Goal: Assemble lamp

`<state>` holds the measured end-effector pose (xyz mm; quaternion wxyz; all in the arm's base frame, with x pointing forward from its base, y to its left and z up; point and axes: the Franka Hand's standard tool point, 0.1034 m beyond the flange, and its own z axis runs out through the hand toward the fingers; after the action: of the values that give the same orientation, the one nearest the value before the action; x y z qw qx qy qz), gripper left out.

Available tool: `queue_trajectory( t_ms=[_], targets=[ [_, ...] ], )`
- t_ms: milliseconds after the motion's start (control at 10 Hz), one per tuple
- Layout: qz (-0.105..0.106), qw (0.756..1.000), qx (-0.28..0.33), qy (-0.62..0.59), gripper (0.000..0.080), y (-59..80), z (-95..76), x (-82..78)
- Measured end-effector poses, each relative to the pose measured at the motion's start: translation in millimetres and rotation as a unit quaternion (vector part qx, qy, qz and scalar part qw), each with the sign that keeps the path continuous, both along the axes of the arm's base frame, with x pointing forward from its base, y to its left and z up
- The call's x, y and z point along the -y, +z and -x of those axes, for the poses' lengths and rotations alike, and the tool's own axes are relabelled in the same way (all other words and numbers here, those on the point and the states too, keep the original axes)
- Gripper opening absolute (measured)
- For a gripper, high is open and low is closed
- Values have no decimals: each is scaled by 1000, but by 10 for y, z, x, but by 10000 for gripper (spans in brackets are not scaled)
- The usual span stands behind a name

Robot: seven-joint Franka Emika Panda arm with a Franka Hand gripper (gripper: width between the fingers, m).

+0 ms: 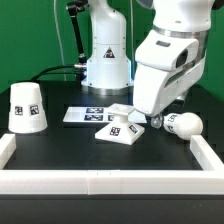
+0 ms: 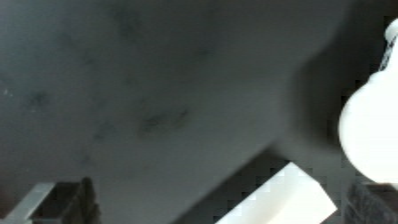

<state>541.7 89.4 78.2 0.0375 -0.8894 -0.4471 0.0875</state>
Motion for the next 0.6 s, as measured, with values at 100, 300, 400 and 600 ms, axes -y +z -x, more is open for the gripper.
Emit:
queue_trajectory(
  t_ms=[100, 300, 400, 600],
  targets=[
    [0, 1000, 0, 0, 700, 0, 0, 0],
    [0, 1000, 0, 0, 700, 0, 0, 0],
    [0, 1000, 0, 0, 700, -1, 1, 1],
    [0, 1000, 0, 0, 700, -2, 1, 2]
  ],
)
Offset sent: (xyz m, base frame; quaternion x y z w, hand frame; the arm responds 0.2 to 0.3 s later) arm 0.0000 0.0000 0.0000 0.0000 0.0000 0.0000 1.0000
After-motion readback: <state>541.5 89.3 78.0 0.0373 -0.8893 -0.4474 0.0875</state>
